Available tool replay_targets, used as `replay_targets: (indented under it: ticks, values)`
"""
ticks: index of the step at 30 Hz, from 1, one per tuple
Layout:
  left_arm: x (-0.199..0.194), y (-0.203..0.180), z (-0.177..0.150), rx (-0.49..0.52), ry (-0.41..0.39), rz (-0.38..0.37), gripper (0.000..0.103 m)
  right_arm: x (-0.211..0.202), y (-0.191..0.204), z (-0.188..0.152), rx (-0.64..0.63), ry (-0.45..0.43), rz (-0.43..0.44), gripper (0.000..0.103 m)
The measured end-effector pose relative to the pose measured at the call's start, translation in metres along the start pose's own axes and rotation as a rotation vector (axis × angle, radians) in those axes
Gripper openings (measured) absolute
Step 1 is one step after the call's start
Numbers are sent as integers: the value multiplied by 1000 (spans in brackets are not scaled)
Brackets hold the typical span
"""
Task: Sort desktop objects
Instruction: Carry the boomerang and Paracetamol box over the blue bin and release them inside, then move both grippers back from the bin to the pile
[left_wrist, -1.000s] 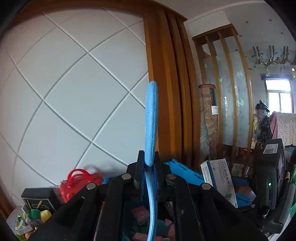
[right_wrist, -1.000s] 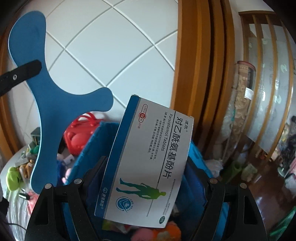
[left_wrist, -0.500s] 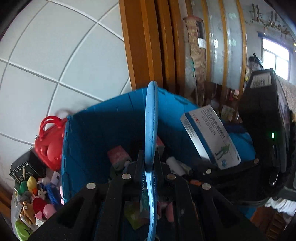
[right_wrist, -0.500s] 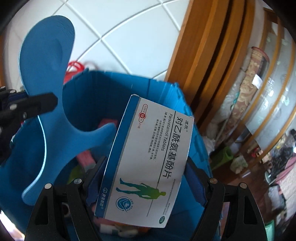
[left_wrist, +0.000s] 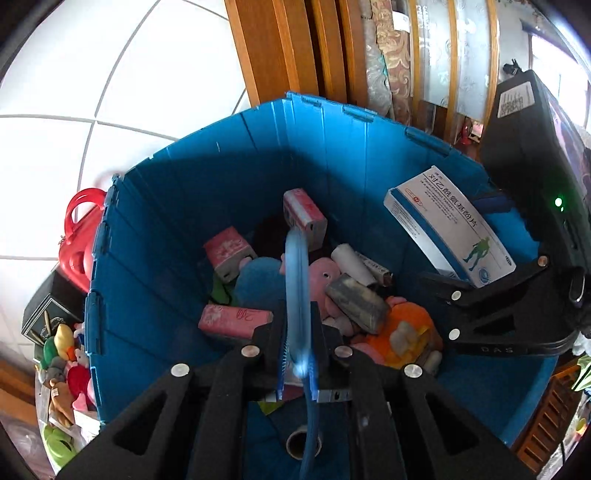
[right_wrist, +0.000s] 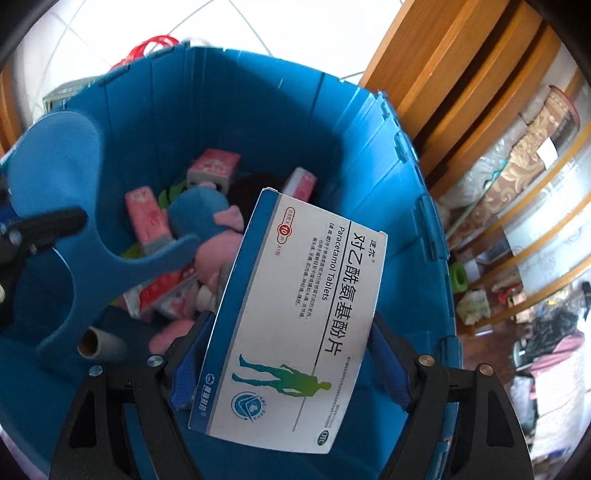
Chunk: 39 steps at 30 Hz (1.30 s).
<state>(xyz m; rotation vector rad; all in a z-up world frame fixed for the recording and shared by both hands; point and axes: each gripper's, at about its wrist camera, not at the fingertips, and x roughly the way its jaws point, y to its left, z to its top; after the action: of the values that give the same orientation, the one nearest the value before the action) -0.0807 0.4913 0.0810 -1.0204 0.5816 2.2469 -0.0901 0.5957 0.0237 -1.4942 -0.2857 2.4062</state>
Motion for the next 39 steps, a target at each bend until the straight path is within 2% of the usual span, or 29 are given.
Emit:
replay_targets:
  ticks: [2,3,4,6,10,14,23,33,35,39]
  values:
    - [1,2,-3,-7,8,3,23,1,-1,1,-6,6,4,81]
    - [0,2,-4,-10,4,-2,38,2,-1,0,-5,11,6,81]
    - [-2,2,-5,-9,-4,-4,58,2,-1,0,-7,17,7,81]
    - [-6,1,-7,-2,-27,-1,77,1,-1,0,-5,16,10,81]
    - [-11,2,-10,0,-56,5,78,1,-2,2,-6,25,8,84]
    - [-10,7,-10,-27,-57,-8,78,3,-4,4,-1,35,11,101]
    - [-14,13,-11,-80,-84,12,78,5,7,3,-60,49,-41,102]
    - [-17,22,-14,-143,-110,6,78,4,7,1,-61,34,-40,102]
    - [-21,23,-16,-152,-140,13,78,3,8,1,-61,24,-49,102]
    - [-41,26,-24,-172,-261,29,78,-9,1,-3,-4,-54,-60,103]
